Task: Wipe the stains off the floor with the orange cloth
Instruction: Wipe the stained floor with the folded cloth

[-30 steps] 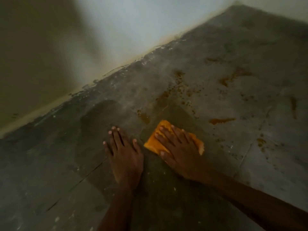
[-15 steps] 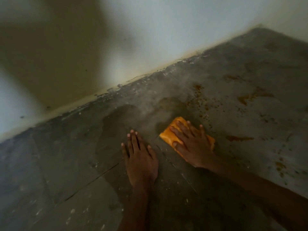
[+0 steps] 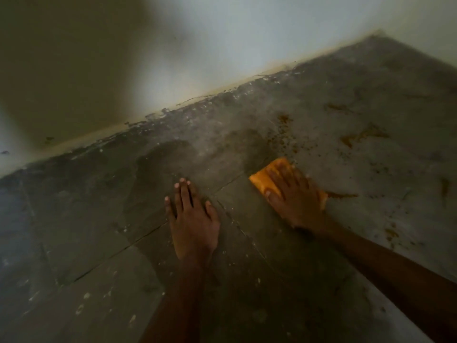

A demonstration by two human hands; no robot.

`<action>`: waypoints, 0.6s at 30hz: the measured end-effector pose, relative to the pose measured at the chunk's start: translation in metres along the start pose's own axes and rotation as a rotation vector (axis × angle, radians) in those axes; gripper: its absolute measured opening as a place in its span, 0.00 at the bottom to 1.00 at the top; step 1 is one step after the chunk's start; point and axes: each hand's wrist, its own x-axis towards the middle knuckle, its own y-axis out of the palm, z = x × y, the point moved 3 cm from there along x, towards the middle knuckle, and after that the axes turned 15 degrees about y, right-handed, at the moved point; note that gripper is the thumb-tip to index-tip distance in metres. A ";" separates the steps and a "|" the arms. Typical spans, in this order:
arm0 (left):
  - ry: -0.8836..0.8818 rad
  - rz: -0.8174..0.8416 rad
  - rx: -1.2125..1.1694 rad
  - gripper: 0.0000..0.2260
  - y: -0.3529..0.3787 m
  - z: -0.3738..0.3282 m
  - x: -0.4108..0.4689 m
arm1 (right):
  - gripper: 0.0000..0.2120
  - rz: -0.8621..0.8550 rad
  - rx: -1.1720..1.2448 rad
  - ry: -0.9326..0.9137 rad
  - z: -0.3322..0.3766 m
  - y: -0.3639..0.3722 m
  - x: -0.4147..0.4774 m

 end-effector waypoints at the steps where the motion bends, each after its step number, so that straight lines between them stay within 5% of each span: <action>1: 0.005 0.005 0.008 0.29 0.001 0.000 0.000 | 0.33 -0.009 0.024 0.100 0.000 -0.004 0.027; 5: 0.017 0.003 0.036 0.30 0.003 0.002 0.001 | 0.31 0.024 0.224 0.228 0.054 -0.011 0.092; 11: 0.024 -0.015 0.007 0.29 0.001 0.001 -0.001 | 0.30 -0.042 0.055 -0.368 0.007 0.014 -0.070; 15: 0.025 -0.002 0.057 0.28 -0.001 -0.002 0.003 | 0.37 -0.055 -0.017 -0.003 -0.076 0.005 -0.032; 18: -0.042 0.047 0.122 0.25 -0.005 -0.014 0.002 | 0.32 -0.017 0.076 0.176 -0.058 -0.003 -0.034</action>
